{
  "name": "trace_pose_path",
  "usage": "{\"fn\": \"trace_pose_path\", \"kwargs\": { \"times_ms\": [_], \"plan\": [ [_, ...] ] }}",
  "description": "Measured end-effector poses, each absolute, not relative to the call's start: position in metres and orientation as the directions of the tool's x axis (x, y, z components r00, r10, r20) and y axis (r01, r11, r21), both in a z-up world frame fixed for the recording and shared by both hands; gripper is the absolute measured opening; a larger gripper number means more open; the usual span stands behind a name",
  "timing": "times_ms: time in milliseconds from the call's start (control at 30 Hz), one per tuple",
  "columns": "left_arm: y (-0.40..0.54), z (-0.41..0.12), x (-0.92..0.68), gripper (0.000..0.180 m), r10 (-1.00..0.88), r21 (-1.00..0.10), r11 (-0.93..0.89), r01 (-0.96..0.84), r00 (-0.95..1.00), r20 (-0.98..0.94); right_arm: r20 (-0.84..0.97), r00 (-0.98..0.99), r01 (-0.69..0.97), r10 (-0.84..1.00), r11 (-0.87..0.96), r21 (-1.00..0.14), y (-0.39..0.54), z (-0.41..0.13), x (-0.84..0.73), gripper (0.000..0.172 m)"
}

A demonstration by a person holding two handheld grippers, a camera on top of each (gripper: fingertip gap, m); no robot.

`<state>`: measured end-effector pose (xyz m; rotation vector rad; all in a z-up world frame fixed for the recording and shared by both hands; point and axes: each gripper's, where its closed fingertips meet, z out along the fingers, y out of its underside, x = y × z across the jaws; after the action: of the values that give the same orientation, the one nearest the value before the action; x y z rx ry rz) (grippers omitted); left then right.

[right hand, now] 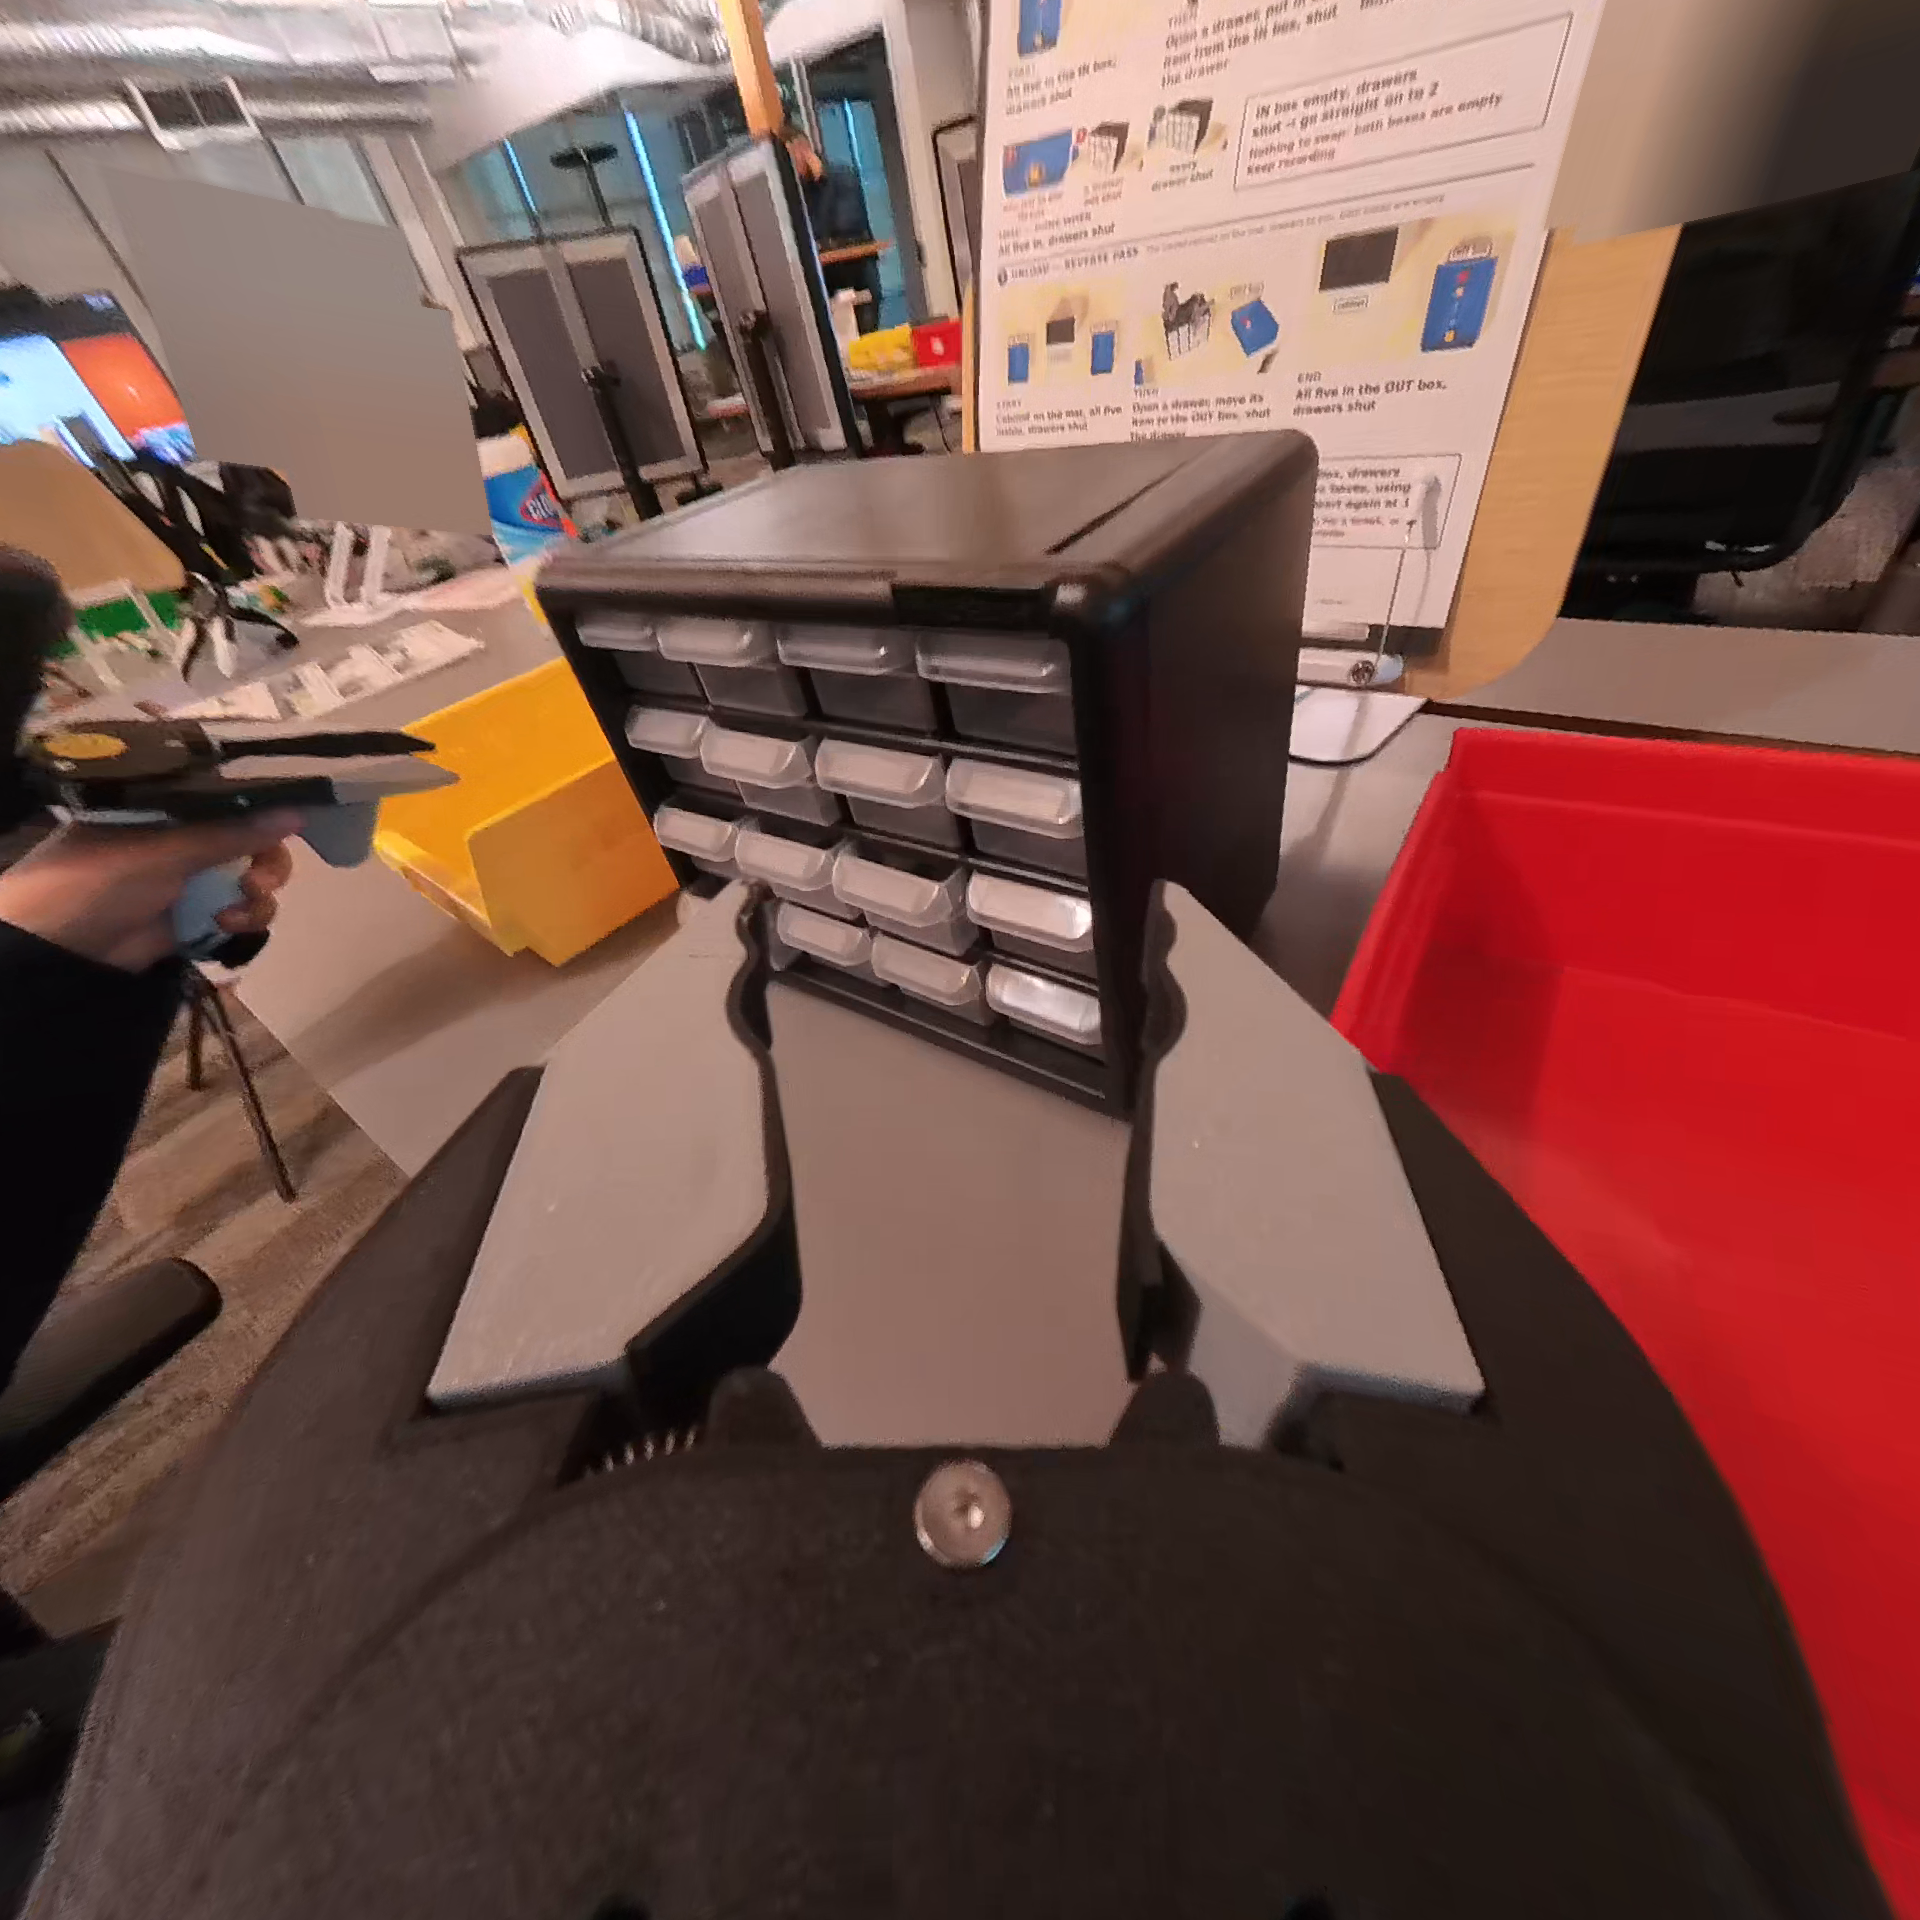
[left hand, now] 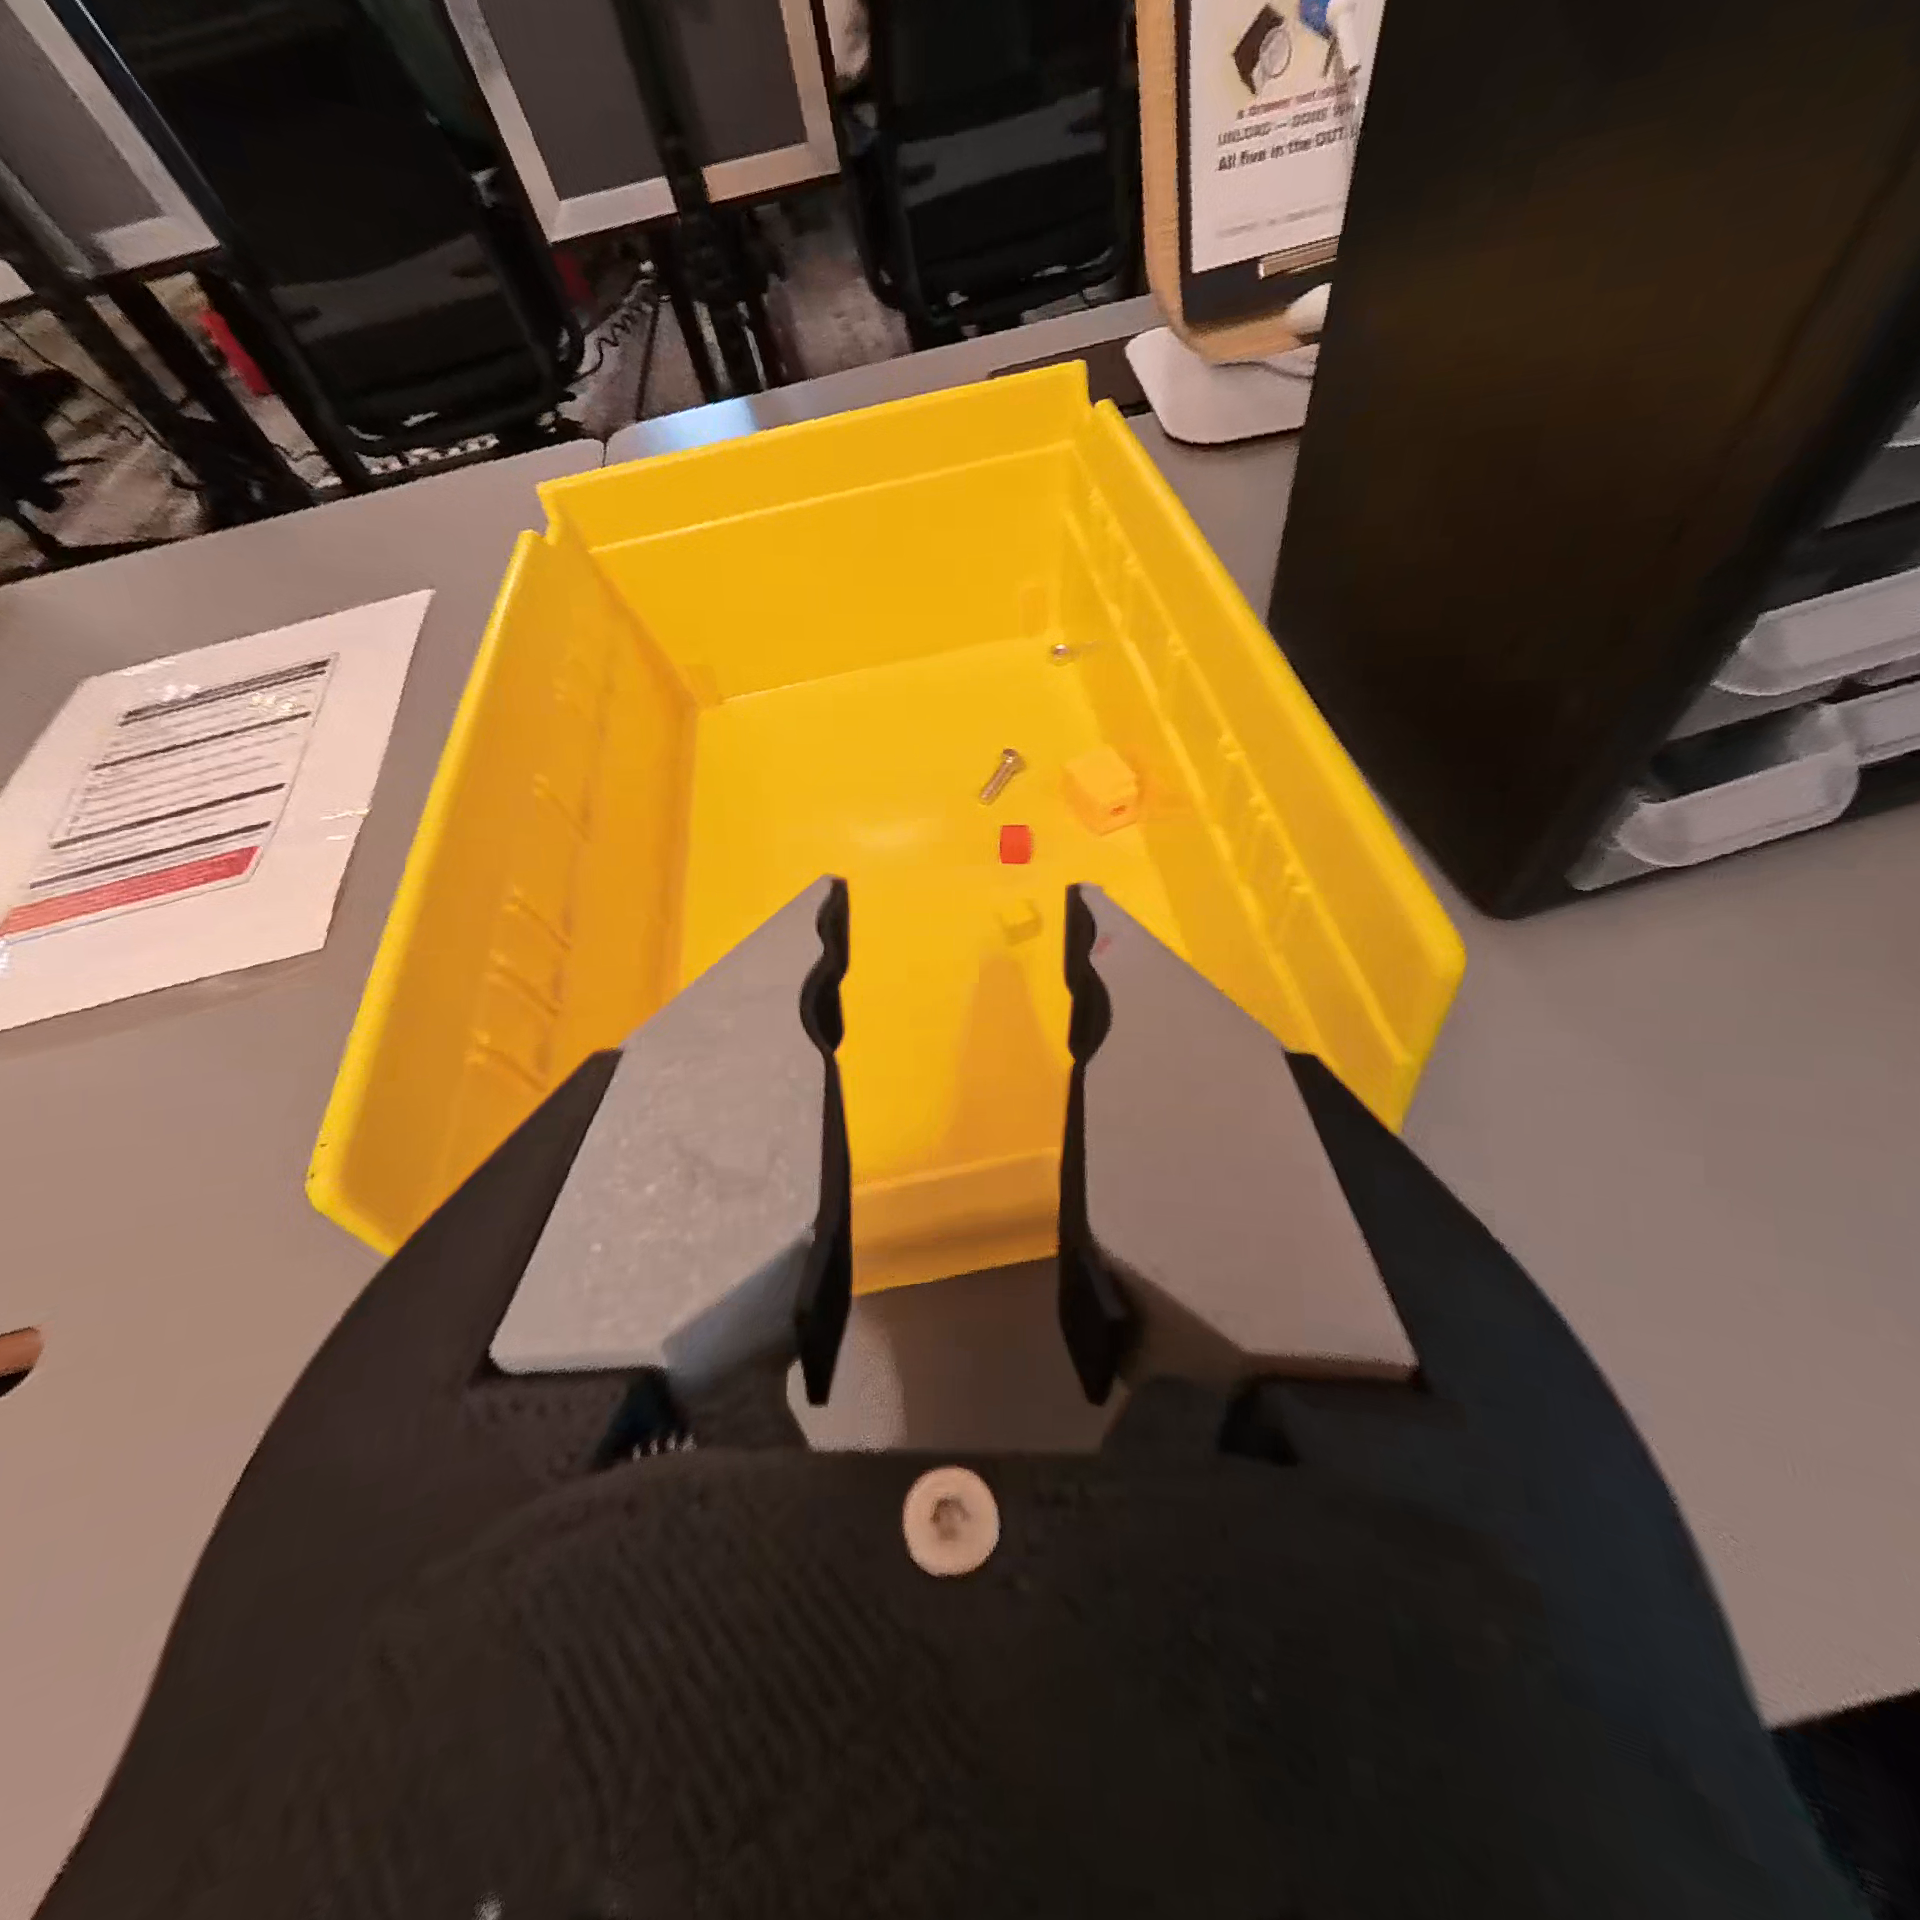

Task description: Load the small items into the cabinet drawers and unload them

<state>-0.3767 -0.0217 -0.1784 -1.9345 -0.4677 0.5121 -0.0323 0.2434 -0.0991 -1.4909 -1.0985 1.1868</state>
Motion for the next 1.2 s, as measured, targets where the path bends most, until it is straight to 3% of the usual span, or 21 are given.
{"fn": "trace_pose_path", "kwargs": {
  "times_ms": [167, 367, 533, 667, 967, 1200],
  "plan": [
    [-0.022, -0.194, -0.37, 0.053, 0.495, -0.887, -0.448, 0.11, 0.857, -0.143, -0.147, 0.178, 0.153, 0.973, -0.175, -0.973, 0.24, -0.11, -0.025, 0.073],
    [-0.052, -0.194, -0.377, 0.053, 0.553, -0.887, -0.446, 0.12, 0.816, -0.168, -0.186, 0.098, 0.079, 0.978, -0.193, -0.978, 0.234, -0.093, -0.041, 0.071],
    [-0.063, -0.186, -0.38, 0.053, 0.599, -0.916, -0.331, 0.225, 0.801, -0.02, -0.171, 0.04, 0.132, 0.985, -0.175, -0.976, 0.232, -0.11, -0.059, 0.074],
    [-0.064, -0.2, -0.381, 0.056, 0.603, -0.901, -0.346, 0.263, 0.798, 0.001, -0.171, -0.017, 0.12, 0.985, -0.167, -0.978, 0.233, -0.11, -0.069, 0.074],
    [-0.049, -0.213, -0.385, 0.048, 0.576, -0.886, -0.367, 0.282, 0.817, 0.021, -0.073, 0.044, -0.007, 0.996, -0.072, -0.997, 0.268, -0.088, -0.059, 0.068],
    [-0.032, -0.217, -0.389, 0.05, 0.567, -0.886, -0.374, 0.274, 0.823, 0.016, -0.169, 0.023, 0.027, 0.985, -0.169, -0.985, 0.267, -0.098, -0.048, 0.075]
  ]
}}
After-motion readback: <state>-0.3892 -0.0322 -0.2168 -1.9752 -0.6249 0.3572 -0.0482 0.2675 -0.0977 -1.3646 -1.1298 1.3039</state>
